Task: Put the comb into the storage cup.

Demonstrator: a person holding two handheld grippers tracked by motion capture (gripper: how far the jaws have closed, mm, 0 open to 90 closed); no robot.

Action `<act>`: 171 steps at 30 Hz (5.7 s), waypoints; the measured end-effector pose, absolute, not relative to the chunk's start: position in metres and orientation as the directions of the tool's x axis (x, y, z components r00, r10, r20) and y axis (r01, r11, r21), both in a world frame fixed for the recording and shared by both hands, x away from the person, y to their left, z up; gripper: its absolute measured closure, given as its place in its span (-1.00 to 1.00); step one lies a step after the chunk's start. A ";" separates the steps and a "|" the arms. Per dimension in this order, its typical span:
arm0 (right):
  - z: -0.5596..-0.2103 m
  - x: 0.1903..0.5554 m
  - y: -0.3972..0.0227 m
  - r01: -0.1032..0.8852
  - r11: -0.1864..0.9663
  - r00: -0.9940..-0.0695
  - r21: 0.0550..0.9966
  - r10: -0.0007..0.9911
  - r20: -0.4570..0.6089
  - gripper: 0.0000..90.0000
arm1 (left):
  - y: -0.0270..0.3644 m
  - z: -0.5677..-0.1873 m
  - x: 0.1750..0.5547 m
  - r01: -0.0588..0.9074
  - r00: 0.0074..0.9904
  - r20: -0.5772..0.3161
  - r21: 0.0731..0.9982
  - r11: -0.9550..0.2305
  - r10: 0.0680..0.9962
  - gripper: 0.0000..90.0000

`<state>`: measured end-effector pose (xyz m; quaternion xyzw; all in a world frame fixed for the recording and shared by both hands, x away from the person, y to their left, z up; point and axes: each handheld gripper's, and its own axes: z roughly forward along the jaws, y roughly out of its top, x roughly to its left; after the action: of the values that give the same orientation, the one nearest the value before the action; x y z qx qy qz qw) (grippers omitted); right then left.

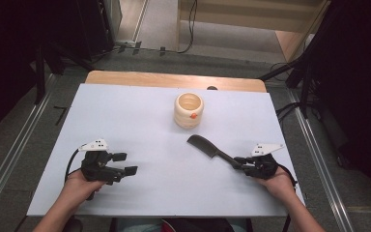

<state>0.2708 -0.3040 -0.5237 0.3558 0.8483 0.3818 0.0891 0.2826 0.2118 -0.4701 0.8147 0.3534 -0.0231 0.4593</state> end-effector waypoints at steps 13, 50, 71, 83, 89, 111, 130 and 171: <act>-0.520 0.274 -0.303 0.564 0.414 -0.730 0.714 0.655 0.197 0.56 | 0.213 -0.470 0.282 0.596 0.749 -0.363 0.735 -0.324 0.555 -0.52; -0.479 0.292 -0.229 0.560 0.362 -0.749 0.745 0.606 0.268 0.56 | 0.220 -0.463 0.277 0.682 0.629 -0.430 0.705 -0.194 0.648 -0.50; -0.463 0.297 -0.165 0.538 0.317 -0.714 0.781 0.664 0.222 0.56 | 0.196 -0.447 0.299 0.700 0.598 -0.410 0.686 -0.200 0.689 -0.49; -0.465 0.299 -0.142 0.506 0.260 -0.672 0.823 0.717 0.186 0.56 | 0.177 -0.441 0.315 0.694 0.614 -0.422 0.691 -0.202 0.667 -0.49; -0.470 0.302 -0.131 0.491 0.236 -0.651 0.838 0.739 0.173 0.56 | 0.171 -0.438 0.322 0.696 0.615 -0.426 0.690 -0.201 0.664 -0.49; -0.476 0.302 -0.097 0.460 0.139 -0.593 0.877 0.783 0.187 0.56 | 0.155 -0.430 0.341 0.681 0.567 -0.435 0.725 -0.101 0.700 -0.48; -0.477 0.303 -0.081 0.438 0.085 -0.579 0.895 0.788 0.209 0.56 | 0.141 -0.436 0.348 0.699 0.467 -0.478 0.715 0.021 0.744 -0.46; -0.476 0.300 -0.065 0.419 0.028 -0.558 0.907 0.796 0.234 0.56 | 0.127 -0.452 0.363 0.754 0.351 -0.626 0.630 0.186 0.696 0.02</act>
<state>0.3002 -0.0649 -0.4762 0.4368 0.6956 0.5435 0.1732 0.3635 0.1273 -0.4519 0.6374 0.5687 -0.0281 0.5191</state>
